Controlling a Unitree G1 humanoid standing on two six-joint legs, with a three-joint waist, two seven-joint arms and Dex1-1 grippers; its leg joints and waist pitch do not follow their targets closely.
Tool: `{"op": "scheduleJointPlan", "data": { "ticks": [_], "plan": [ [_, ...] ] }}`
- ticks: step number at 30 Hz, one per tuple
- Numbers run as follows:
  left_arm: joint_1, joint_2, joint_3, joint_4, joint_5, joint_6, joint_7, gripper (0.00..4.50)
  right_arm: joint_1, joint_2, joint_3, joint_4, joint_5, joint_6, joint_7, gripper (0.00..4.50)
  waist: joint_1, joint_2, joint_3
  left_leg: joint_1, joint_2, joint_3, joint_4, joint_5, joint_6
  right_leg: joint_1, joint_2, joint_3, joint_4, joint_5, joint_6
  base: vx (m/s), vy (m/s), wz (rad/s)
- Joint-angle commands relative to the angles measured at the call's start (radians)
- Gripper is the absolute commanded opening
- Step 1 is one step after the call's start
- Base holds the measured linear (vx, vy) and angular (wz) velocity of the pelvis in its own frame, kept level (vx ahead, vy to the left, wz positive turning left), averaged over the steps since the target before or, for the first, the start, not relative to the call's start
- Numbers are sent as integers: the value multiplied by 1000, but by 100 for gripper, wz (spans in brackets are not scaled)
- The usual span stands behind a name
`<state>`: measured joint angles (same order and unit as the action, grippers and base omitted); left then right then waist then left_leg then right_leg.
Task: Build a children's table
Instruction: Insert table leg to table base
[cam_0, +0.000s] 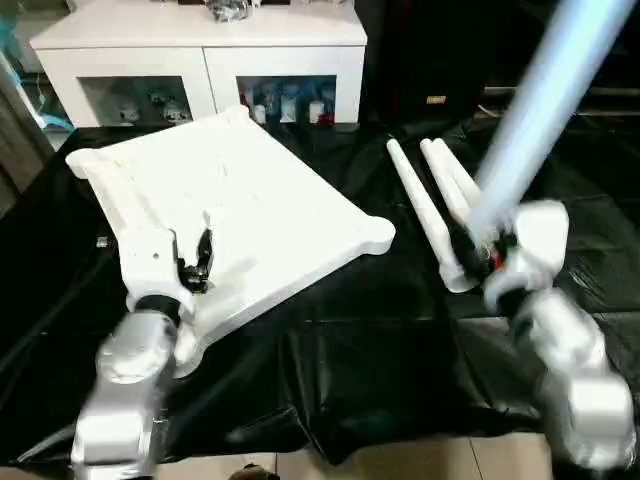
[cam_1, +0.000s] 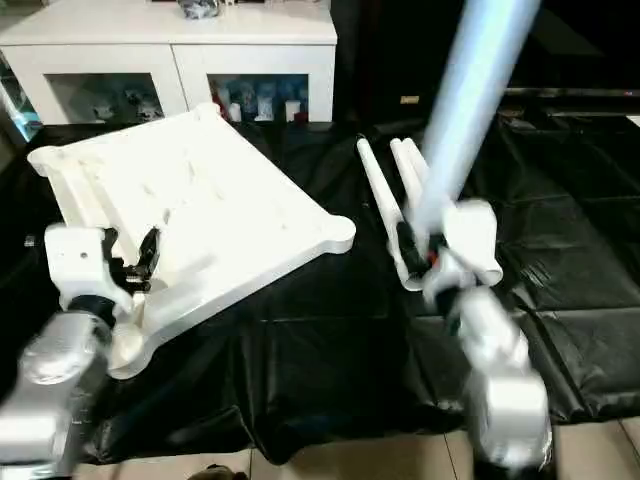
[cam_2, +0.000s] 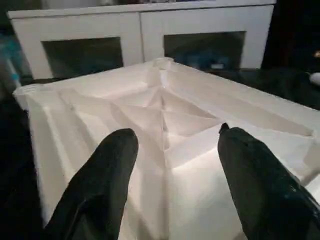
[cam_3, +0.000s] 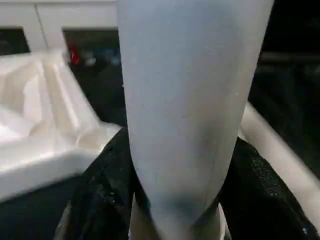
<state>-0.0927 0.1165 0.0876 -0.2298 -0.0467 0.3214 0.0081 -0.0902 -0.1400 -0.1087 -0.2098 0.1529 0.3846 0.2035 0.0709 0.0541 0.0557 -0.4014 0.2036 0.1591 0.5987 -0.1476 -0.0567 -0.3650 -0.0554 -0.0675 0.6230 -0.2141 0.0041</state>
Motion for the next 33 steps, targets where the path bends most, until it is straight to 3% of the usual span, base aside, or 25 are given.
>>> {"op": "scheduleJointPlan", "data": {
  "ticks": [1, 3, 4, 5, 6, 8, 9, 14, 15, 16, 17, 18, 19, 20, 21, 22, 23, 25, 27, 28, 29, 30, 31, 32, 33],
  "plan": [
    [-21, -10, -8, 2, 4, -24, 14, 299, -3, -9, 10, -14, 20, -4, 29, 191, -26, 22, -61, 68, 178, -113, -167, -500, -41, -6, -22, -3, -4, -68, -128, -26, -73, 2],
    [-23, -26, 18, 2, -8, -19, 29, 299, 0, -4, 10, -15, 47, 0, 45, 191, -41, 20, -57, 60, 190, -112, -182, -544, 23, -11, -35, 2, 40, -66, -138, -27, -98, 1],
    [-23, -34, 32, -2, -34, -22, 17, 299, -5, -6, 11, -14, 57, 4, 55, 191, -43, -1, -52, 42, 135, -70, -155, -567, 66, -1, -58, 24, -4, -92, -167, -31, -160, -3],
    [-21, -36, 37, -4, -53, -32, 2, 299, -12, -10, 15, -12, 60, -4, 62, 191, -35, -50, -53, 12, -42, 29, 23, -448, 59, -6, -80, 31, -127, -358, -150, -31, -160, -3],
    [-21, -34, 35, -3, -55, -38, -5, 299, -16, -13, 17, -12, 60, -8, 66, 191, -6, -60, -61, 2, -61, 24, 72, -292, 71, 8, -131, 58, -145, -528, -78, -44, -162, -6],
    [-19, -31, 27, -1, -66, -52, -29, 299, -26, -16, 21, -14, 64, -15, 78, 191, 8, -57, -58, -54, -36, -11, 43, -100, 39, 20, -137, 72, -132, -754, 190, -57, -134, -15],
    [-19, -32, 24, -2, -72, -55, -37, 299, -31, -20, 23, -16, 64, -12, 86, 191, 8, -51, -58, -43, -30, -16, 24, -121, 32, 16, -125, 60, -132, -717, 191, -48, -85, -14],
    [-5, -35, 13, -12, -47, -61, -24, 299, -44, -46, 36, -8, 59, -10, 111, 191, -48, 9, -29, 103, 33, -66, -50, -718, 17, 10, -54, -78, -170, -715, 65, 0, 0, 0],
    [0, -36, 11, -15, -45, -62, -26, 299, -45, -47, 35, -6, 63, -8, 112, 191, -28, 8, -15, -29, 28, -104, -136, -837, 24, 115, -68, -104, -40, -598, 15, -90, 36, 8],
    [4, -37, 9, -17, -46, -61, -29, 299, -47, -53, 38, -4, 60, -9, 111, 191, -17, 16, -25, -62, -26, -98, -182, -956, 0, 165, 10, -71, 84, -350, -38, -42, 49, 40],
    [7, -34, 3, -18, -43, -62, -33, 299, -53, -53, 36, 4, 61, -13, 112, 191, -36, -34, -36, -50, -52, -86, -109, -729, 62, 148, -61, 21, 81, -642, -50, -42, 49, 40],
    [7, -34, 3, -18, -43, -62, -33, 299, -54, -52, 36, 5, 62, -14, 111, 191, -38, -82, -12, 42, -80, -64, 216, -334, 69, 21, -232, 39, -218, -1219, -76, 34, -26, 72],
    [7, -30, 0, -17, -38, -60, -34, 299, -59, -48, 33, 11, 67, -16, 113, 191, -47, -46, -13, 20, -68, -89, 232, -214, 74, 54, -245, 99, -201, -1214, -116, 106, -13, 53],
    [7, -27, -2, -16, -36, -59, -34, 299, -61, -47, 33, 13, 68, -16, 115, 191, -39, -59, 4, -55, -52, -83, 237, -188, 60, 126, -241, 46, -172, -1122, -122, 106, -13, 53],
    [7, -27, -2, -16, -36, -60, -34, 299, -61, -47, 32, 14, 69, -16, 115, 191, -28, -57, -1, -53, -34, -80, 201, -214, 67, 140, -235, 42, -167, -1039, -138, 133, 55, 44],
    [7, -26, -2, -14, -35, -60, -34, 299, -63, -44, 30, 16, 73, -15, 115, 191, -25, -41, -20, 8, -22, -80, 146, -266, 58, 123, -179, 75, -143, -911, -174, 95, 50, 50],
    [5, -25, -1, -12, -35, -59, -33, 299, -67, -41, 30, 19, 80, -12, 119, 191, -27, -9, -44, 108, 13, -80, -3, -274, 80, 122, -50, -6, -84, -453, -219, 95, 50, 50],
    [5, -25, 0, -13, -36, -60, -34, 299, -70, -45, 36, 21, 79, -13, 128, 191, -95, 16, -76, 235, 140, -222, -80, -346, 215, -19, -12, -12, 107, -206, -86, 126, 40, 26],
    [5, -23, 1, -12, -36, -60, -35, 299, -74, -50, 42, 25, 77, -15, 131, 191, -90, 2, -75, 225, 101, -185, -55, -77, 424, -99, -33, 1, 146, -93, 63, 160, 42, 4],
    [5, -23, 1, -12, -37, -60, -36, 299, -75, -50, 41, 26, 77, -15, 131, 191, -90, 2, -75, 225, 101, -185, -55, -77, 424, -99, -33, 1, 146, -93, 63, 160, 0, 2],
    [7, -18, -2, -15, -39, -59, -46, 299, -83, -51, 41, 38, 74, -21, 130, 191, -94, -30, -64, 177, 48, -114, -70, 0, 446, -97, -39, 12, 102, 39, 39, 160, 0, 2],
    [8, -16, -4, -16, -39, -59, -47, 299, -84, -51, 42, 41, 72, -23, 131, 191, -80, -75, -64, 149, -38, -44, -40, -143, 359, -45, -63, 53, -19, 98, -28, 164, -40, -1],
    [7, -15, -4, -16, -39, -58, -48, 299, -87, -51, 42, 43, 72, -23, 130, 191, -71, -125, -81, 87, -108, -22, 13, -221, 319, 47, -81, 116, -55, -5, -39, 151, -81, 13],
    [6, -13, -4, -15, -41, -52, -51, 299, -91, -49, 40, 46, 73, -23, 129, 191, -29, -116, -77, 61, -141, -34, 124, -271, 238, 101, -182, 218, -125, -319, -180, 151, -81, 13],
    [5, -11, -5, -15, -40, -49, -53, 299, -93, -49, 40, 48, 73, -22, 129, 191, -26, -112, -74, 20, -113, -67, 155, -184, 149, 131, -185, 216, -112, -341, -296, 145, -78, 17]
  ]
}}
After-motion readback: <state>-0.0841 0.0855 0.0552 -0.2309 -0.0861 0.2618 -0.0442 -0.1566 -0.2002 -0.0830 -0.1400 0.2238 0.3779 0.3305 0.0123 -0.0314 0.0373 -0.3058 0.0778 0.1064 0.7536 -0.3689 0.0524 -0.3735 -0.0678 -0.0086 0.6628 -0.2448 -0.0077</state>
